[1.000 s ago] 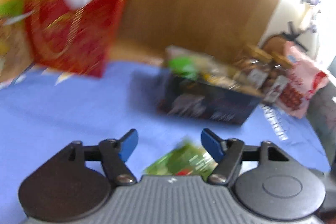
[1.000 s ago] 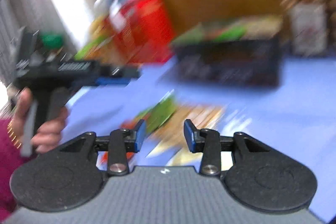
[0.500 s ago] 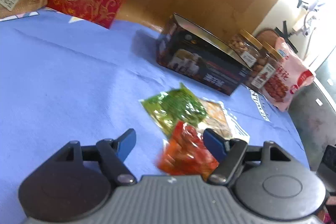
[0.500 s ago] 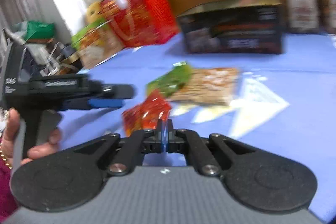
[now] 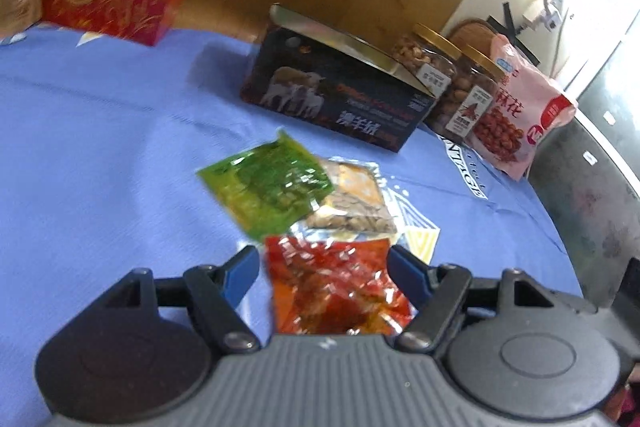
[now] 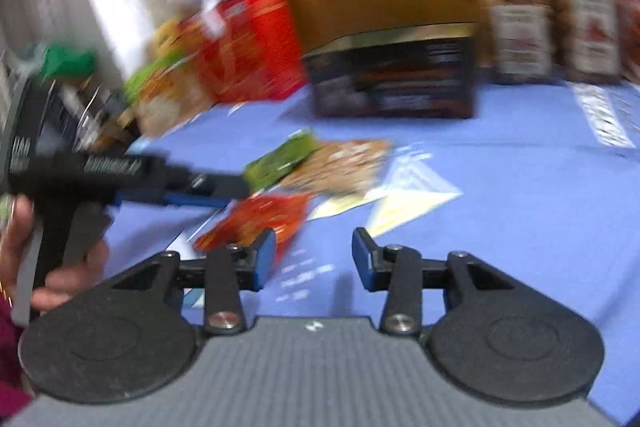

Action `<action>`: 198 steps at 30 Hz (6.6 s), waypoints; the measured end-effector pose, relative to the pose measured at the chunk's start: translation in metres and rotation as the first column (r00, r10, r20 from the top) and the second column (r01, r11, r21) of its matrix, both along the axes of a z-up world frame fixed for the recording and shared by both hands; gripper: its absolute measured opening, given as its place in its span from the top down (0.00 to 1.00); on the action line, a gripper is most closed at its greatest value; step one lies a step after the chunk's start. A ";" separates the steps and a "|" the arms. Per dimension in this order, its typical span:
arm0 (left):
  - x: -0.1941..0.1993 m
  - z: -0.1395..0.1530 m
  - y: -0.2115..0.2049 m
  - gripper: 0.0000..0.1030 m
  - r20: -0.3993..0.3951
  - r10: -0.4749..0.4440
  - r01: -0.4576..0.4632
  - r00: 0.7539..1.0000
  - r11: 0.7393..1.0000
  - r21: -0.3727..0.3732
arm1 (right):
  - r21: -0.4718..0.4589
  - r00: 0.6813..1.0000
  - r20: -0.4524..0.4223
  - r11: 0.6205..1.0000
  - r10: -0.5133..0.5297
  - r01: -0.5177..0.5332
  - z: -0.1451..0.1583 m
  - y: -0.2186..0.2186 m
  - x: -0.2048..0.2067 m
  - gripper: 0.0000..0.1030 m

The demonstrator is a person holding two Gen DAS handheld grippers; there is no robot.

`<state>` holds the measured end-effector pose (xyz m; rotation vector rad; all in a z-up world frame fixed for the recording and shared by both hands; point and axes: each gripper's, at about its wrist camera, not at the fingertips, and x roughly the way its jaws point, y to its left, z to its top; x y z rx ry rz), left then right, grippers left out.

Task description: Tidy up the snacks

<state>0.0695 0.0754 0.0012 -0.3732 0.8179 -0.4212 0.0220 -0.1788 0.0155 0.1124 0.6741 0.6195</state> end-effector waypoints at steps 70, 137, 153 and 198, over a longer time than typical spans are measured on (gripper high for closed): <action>0.185 0.080 -0.069 0.58 0.165 -0.015 0.021 0.986 0.999 -0.036 | 0.081 0.919 0.267 0.957 -0.290 0.279 0.051 -0.002 0.185 0.89; -0.051 0.003 -0.067 0.32 0.354 0.077 -0.180 0.932 0.946 0.268 | 0.135 0.924 0.079 0.923 -0.373 0.361 -0.010 -0.021 -0.019 0.54; -0.054 0.004 -0.060 0.25 0.360 0.096 -0.183 0.928 0.959 0.216 | 0.147 0.926 0.032 0.918 -0.377 0.369 -0.013 -0.027 -0.012 0.50; -0.051 0.010 0.022 0.05 0.419 0.282 -0.351 0.863 0.932 0.096 | 0.005 0.993 -0.068 0.995 -0.099 0.100 -0.002 0.081 0.091 0.86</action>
